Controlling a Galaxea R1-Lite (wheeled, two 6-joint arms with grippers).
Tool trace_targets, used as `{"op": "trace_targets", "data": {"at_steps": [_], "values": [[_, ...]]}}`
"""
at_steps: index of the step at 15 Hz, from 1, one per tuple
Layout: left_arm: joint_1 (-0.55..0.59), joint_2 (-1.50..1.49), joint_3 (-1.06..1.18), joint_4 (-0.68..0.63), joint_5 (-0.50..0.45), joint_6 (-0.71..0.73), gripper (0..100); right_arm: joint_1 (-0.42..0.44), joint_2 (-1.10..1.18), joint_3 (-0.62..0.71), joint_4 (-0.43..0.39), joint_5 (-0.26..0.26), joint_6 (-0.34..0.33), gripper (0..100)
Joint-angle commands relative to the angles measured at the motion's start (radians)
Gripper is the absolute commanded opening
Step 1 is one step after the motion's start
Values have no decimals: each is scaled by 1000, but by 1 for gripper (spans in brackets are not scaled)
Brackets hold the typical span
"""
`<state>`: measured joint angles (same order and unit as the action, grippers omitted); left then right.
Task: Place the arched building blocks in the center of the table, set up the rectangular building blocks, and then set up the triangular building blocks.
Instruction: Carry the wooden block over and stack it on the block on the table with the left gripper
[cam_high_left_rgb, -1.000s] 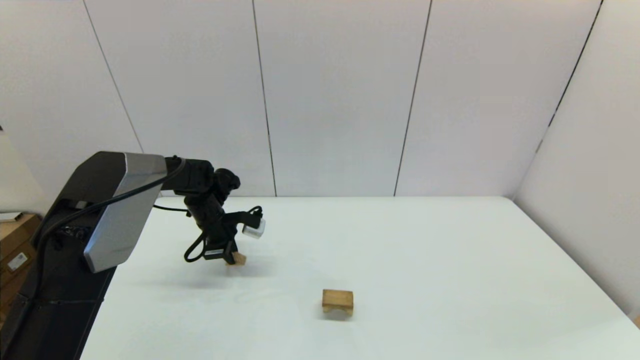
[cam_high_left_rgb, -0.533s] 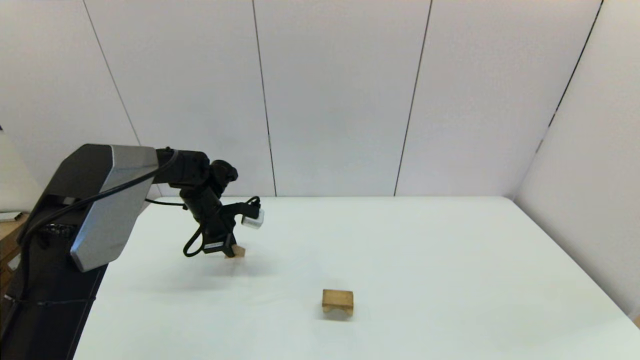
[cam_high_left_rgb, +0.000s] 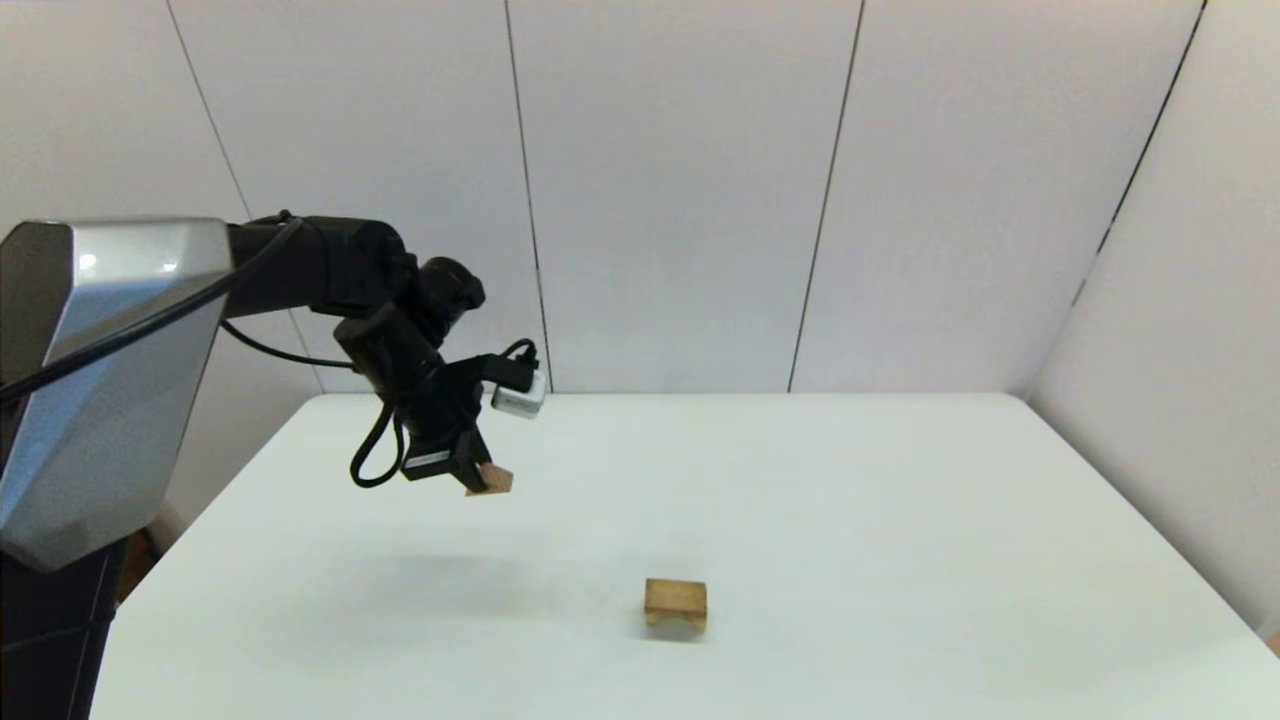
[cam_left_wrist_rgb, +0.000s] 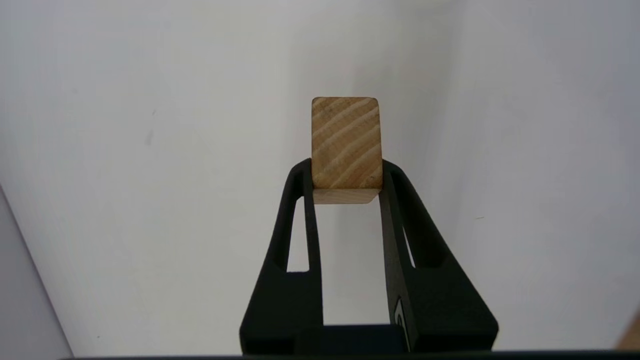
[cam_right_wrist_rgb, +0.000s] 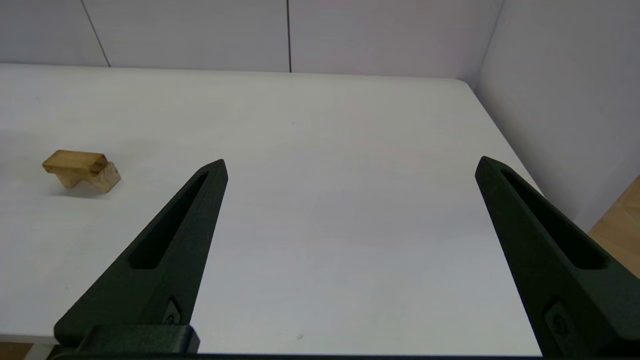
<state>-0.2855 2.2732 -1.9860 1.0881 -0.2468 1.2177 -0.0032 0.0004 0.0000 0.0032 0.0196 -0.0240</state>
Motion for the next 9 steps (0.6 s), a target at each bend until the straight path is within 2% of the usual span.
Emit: {"op": "trace_targets", "data": {"at_steps": [1,5,9], "values": [[-146,-72,-1,32,-2,-106,0,0,0,0,0,0,-1,100],[-281,-57,-1,27,3,-242,0,0,0,2,0,0,-1,100],[-362,9,-1,24,6,-331,0,0,0,0,0,0,-1,100]]}}
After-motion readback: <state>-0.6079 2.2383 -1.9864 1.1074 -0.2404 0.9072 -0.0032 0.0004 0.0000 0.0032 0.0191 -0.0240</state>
